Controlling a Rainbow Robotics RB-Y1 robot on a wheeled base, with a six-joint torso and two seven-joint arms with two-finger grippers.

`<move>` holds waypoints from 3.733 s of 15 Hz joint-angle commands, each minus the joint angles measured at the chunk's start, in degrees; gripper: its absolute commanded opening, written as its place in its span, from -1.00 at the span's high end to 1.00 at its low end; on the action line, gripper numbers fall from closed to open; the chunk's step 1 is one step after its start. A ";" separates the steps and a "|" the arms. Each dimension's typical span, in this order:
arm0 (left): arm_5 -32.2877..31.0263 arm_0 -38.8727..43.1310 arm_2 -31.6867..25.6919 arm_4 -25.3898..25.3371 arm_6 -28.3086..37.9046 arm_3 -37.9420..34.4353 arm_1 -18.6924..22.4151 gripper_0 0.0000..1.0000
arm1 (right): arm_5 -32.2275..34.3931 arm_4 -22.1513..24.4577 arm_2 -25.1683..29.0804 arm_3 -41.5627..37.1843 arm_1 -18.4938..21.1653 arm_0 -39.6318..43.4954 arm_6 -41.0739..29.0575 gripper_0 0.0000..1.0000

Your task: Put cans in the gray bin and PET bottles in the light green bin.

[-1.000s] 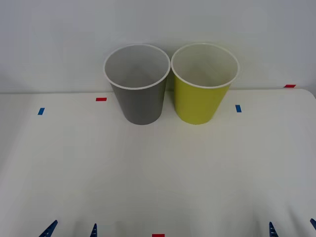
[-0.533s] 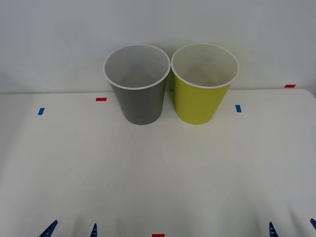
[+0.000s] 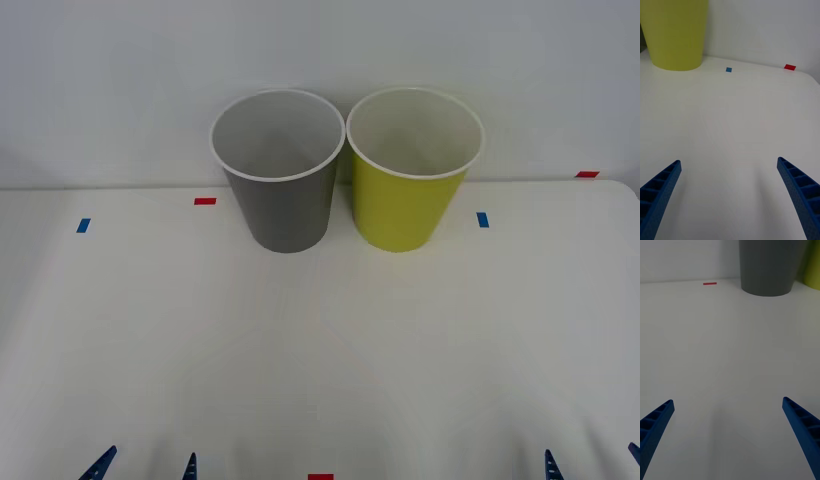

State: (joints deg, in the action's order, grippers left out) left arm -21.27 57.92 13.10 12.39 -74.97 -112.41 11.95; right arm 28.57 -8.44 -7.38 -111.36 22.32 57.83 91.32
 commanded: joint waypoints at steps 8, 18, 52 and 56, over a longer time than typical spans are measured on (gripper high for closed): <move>0.00 0.00 0.00 0.00 0.00 0.00 0.00 -1.00 | -0.01 0.00 0.00 0.00 0.00 0.00 -0.01 -0.76; 0.00 0.00 0.00 0.00 0.00 0.00 0.00 -1.00 | -0.01 0.00 0.00 0.00 0.00 0.00 -0.01 -0.76; 0.00 0.00 0.00 0.00 0.00 0.00 0.00 -1.00 | -0.01 0.00 0.00 0.00 0.00 0.00 -0.01 -0.76; 0.00 0.00 0.00 0.00 0.00 0.00 0.00 -1.00 | -0.01 0.00 0.00 0.00 0.00 0.00 -0.01 -0.76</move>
State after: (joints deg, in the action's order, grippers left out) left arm -21.27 57.92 13.10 12.39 -74.97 -112.41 11.95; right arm 28.57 -8.44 -7.38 -111.36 22.32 57.83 91.32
